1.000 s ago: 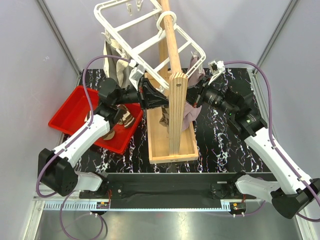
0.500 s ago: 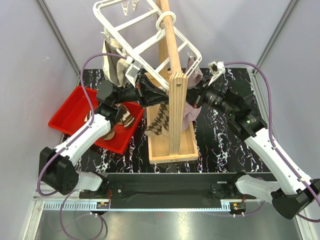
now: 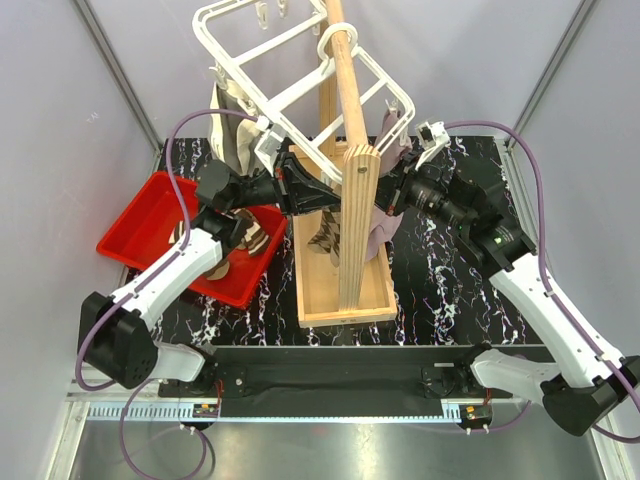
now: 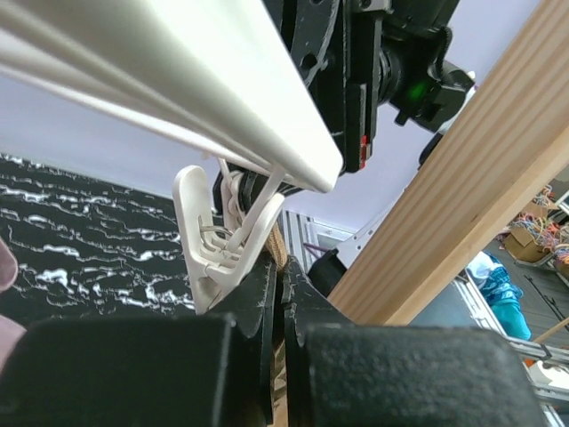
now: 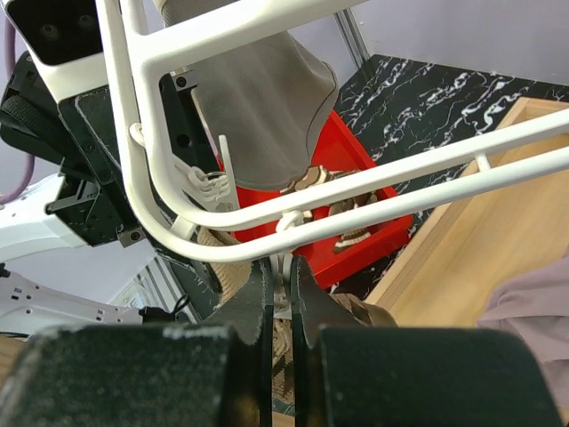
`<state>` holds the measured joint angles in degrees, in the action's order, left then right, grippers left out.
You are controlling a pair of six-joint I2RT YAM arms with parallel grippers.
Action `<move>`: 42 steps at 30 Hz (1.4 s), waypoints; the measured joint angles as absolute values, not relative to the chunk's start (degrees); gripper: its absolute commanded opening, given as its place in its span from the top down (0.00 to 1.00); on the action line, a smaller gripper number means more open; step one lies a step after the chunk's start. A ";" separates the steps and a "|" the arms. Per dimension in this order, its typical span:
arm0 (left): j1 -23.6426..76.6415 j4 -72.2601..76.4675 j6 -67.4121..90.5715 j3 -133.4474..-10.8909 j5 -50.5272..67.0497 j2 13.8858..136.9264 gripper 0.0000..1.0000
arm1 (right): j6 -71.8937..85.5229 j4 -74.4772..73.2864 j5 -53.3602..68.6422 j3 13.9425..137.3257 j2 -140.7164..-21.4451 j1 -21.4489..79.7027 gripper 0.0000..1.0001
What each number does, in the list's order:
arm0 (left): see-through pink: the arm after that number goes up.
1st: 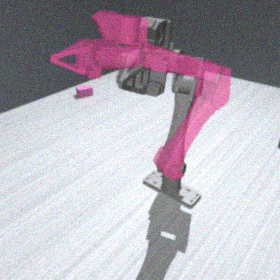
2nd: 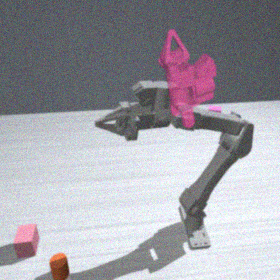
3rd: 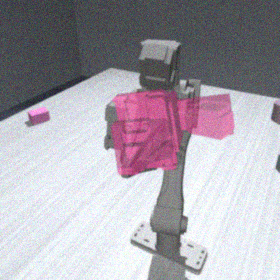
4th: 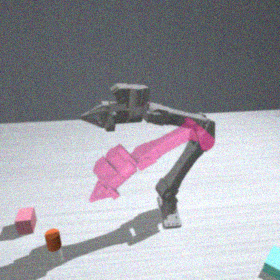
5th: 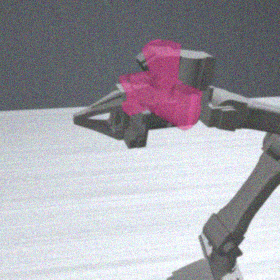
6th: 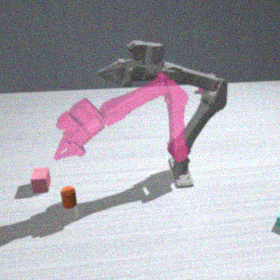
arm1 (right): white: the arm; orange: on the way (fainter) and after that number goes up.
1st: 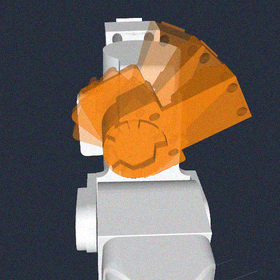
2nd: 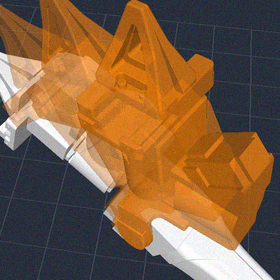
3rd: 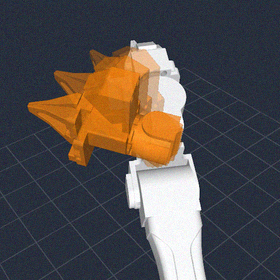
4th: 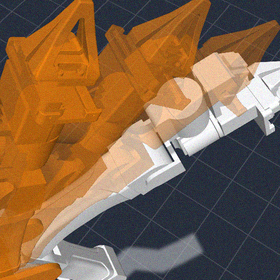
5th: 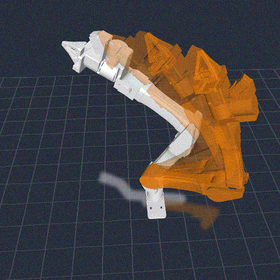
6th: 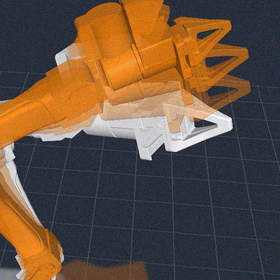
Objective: Clip the socks to the hanger
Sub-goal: Clamp the sock onto the hanger.
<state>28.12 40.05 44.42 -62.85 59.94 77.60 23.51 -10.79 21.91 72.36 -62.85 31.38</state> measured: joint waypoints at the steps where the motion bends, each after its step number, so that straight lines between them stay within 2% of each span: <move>1: 28.10 39.09 44.16 -62.85 59.94 77.47 1.00 | 23.38 -11.29 21.91 72.77 -63.13 31.38 1.00; 9: 28.05 32.82 41.56 -62.94 60.29 77.08 1.00 | 22.26 -13.43 19.40 73.78 -63.75 31.38 1.00; 19: 28.12 60.29 63.05 -58.33 62.13 81.91 1.00 | 22.90 -12.75 16.25 72.82 -62.26 31.40 1.00; 31: 28.14 64.99 70.78 -56.55 57.21 86.94 1.00 | 23.22 -15.18 10.81 75.64 -65.91 31.64 1.00; 42: 31.00 64.29 67.31 -57.80 54.78 89.73 1.00 | 12.14 -23.29 6.66 82.15 -68.66 31.73 1.00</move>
<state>31.00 64.29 67.31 -57.80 54.78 89.73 12.14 -23.29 6.66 82.15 -68.66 31.73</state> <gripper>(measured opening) 0.023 0.060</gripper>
